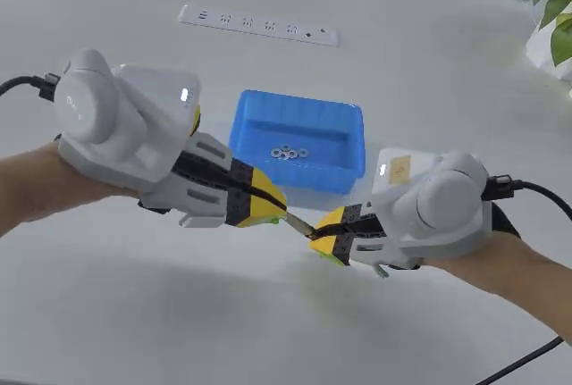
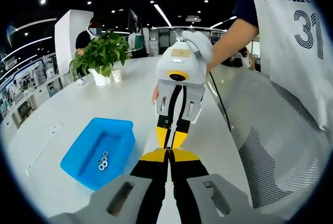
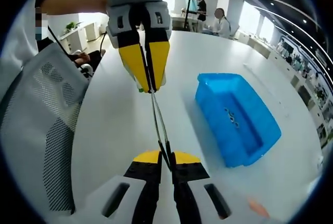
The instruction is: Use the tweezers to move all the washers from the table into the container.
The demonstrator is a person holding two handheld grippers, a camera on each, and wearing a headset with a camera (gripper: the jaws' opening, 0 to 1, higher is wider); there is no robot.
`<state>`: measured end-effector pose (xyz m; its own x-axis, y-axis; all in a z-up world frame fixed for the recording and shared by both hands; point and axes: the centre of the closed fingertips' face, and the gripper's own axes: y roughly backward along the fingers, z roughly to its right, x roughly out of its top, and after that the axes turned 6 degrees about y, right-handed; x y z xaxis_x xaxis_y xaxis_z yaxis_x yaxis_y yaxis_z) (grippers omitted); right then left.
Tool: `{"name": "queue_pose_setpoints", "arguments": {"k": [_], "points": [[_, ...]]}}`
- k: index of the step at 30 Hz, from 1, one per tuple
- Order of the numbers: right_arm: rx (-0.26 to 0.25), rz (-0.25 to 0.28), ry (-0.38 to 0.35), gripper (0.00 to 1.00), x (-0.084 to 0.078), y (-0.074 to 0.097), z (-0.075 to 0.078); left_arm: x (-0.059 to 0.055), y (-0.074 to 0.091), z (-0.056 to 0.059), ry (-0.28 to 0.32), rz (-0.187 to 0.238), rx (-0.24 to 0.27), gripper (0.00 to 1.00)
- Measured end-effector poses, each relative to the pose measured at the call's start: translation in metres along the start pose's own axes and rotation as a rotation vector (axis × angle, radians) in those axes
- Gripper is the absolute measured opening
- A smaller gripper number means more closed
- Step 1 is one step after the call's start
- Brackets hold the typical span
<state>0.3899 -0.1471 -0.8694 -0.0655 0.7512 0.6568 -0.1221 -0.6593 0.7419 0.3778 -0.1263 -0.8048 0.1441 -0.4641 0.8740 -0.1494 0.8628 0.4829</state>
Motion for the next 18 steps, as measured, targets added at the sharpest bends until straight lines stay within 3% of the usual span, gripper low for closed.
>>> {"name": "queue_pose_setpoints", "arguments": {"k": [6,12,18], "points": [[0.011,-0.041,0.017,0.08,-0.011,0.000,-0.003,-0.023,-0.009,-0.003,0.010,-0.050,-0.009,0.05],[0.023,-0.071,0.030,0.08,-0.018,-0.001,-0.006,-0.048,-0.017,-0.005,-0.002,-0.131,-0.019,0.05],[0.028,-0.072,0.031,0.08,-0.018,-0.002,-0.004,-0.057,-0.020,-0.010,0.012,-0.148,-0.018,0.05]]}}
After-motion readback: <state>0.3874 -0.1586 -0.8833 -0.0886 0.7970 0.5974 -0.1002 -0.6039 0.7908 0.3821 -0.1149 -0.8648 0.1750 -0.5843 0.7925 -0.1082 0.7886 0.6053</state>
